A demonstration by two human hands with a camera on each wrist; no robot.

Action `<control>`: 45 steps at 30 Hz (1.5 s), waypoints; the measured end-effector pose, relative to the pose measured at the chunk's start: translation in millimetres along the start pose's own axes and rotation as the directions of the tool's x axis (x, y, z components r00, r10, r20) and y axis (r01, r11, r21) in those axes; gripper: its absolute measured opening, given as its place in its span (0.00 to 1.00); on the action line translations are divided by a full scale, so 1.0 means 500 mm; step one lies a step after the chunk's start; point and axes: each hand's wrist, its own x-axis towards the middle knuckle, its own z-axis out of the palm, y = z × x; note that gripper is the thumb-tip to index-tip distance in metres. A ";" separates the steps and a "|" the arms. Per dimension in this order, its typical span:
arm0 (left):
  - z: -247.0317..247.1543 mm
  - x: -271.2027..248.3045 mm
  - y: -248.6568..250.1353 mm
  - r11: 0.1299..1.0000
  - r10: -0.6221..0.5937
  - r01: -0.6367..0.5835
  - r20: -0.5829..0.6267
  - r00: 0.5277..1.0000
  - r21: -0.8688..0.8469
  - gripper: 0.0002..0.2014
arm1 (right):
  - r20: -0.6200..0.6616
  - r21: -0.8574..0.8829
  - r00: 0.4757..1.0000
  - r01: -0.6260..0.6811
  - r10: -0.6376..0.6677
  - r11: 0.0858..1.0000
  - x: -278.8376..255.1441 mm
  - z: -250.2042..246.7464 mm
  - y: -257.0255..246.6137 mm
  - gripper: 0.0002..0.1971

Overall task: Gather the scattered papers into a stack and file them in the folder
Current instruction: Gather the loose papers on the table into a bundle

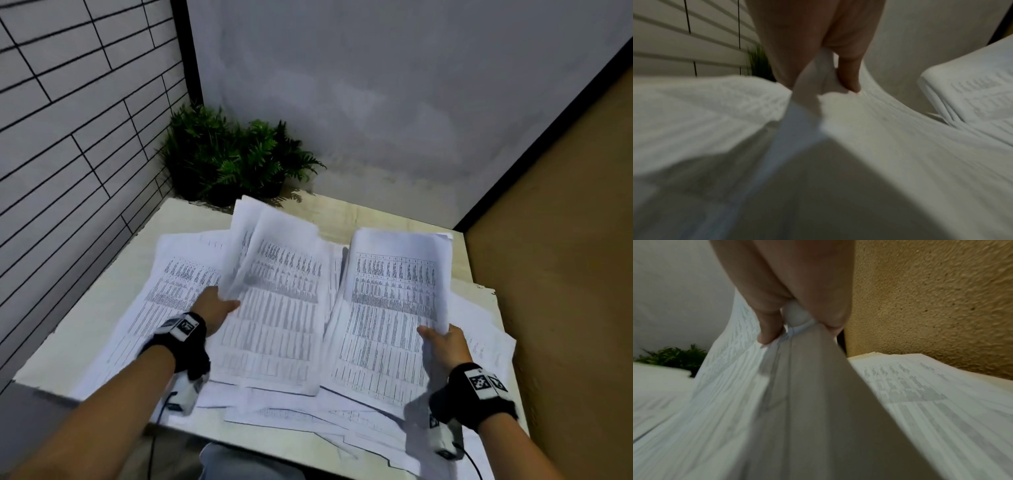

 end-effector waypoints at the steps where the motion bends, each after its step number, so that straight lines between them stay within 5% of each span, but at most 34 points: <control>1: -0.011 -0.009 0.006 0.999 0.026 -0.027 -0.021 0.999 -0.027 0.12 | -0.005 0.001 1.000 0.002 -0.002 1.000 0.002 -0.006 0.002 0.07; 7: -0.043 -0.045 0.050 0.984 0.112 -0.112 0.008 0.994 0.138 0.08 | 0.074 -0.139 0.995 -0.052 0.062 0.989 0.050 -0.008 0.038 0.08; 10: -0.101 -0.056 0.098 0.972 0.177 -0.162 -0.078 0.981 0.169 0.09 | 0.062 -0.228 0.998 0.000 0.014 0.974 0.039 -0.011 0.017 0.03; 14: -0.184 -0.094 0.173 0.942 0.333 -0.314 -0.215 0.918 0.118 0.06 | 0.077 -0.311 0.997 0.048 -0.025 0.949 0.021 -0.023 0.004 0.14; 20: -0.267 -0.107 0.210 0.923 0.334 -0.384 -0.415 0.846 -0.040 0.11 | 0.079 -0.320 0.986 0.162 -0.144 0.933 -0.014 -0.015 -0.032 0.13; 25: -0.181 -0.155 0.242 0.860 0.374 -0.438 -0.259 0.890 -0.262 0.07 | 0.176 -0.024 0.950 0.268 -0.259 0.963 -0.049 -0.001 -0.119 0.02; 28: -0.087 -0.177 0.246 0.824 0.368 -0.377 -0.107 0.924 -0.422 0.03 | 0.262 0.121 0.908 0.306 -0.328 0.944 -0.082 -0.008 -0.171 0.08; 31: -0.005 -0.188 0.247 0.814 0.347 -0.290 0.020 0.938 -0.503 0.11 | 0.296 0.250 0.874 0.319 -0.386 0.914 -0.118 -0.026 -0.205 0.12; 36: 0.061 -0.212 0.269 0.795 0.430 -0.379 0.000 0.903 -0.474 0.13 | 0.347 0.468 0.842 0.226 -0.413 0.854 -0.117 -0.042 -0.187 0.29; 40: 0.057 -0.219 0.294 0.724 0.533 -0.482 -0.044 0.845 -0.494 0.07 | 0.157 0.431 0.832 0.427 -0.532 0.795 -0.124 -0.052 -0.183 0.07; 42: 0.047 -0.219 0.299 0.672 0.577 -0.504 -0.044 0.816 -0.543 0.14 | 0.153 0.469 0.803 0.453 -0.576 0.758 -0.120 -0.055 -0.179 0.11; 45: 0.042 -0.209 0.292 0.603 0.628 -0.523 -0.046 0.777 -0.603 0.39 | 0.200 0.523 0.779 0.428 -0.594 0.737 -0.114 -0.053 -0.165 0.21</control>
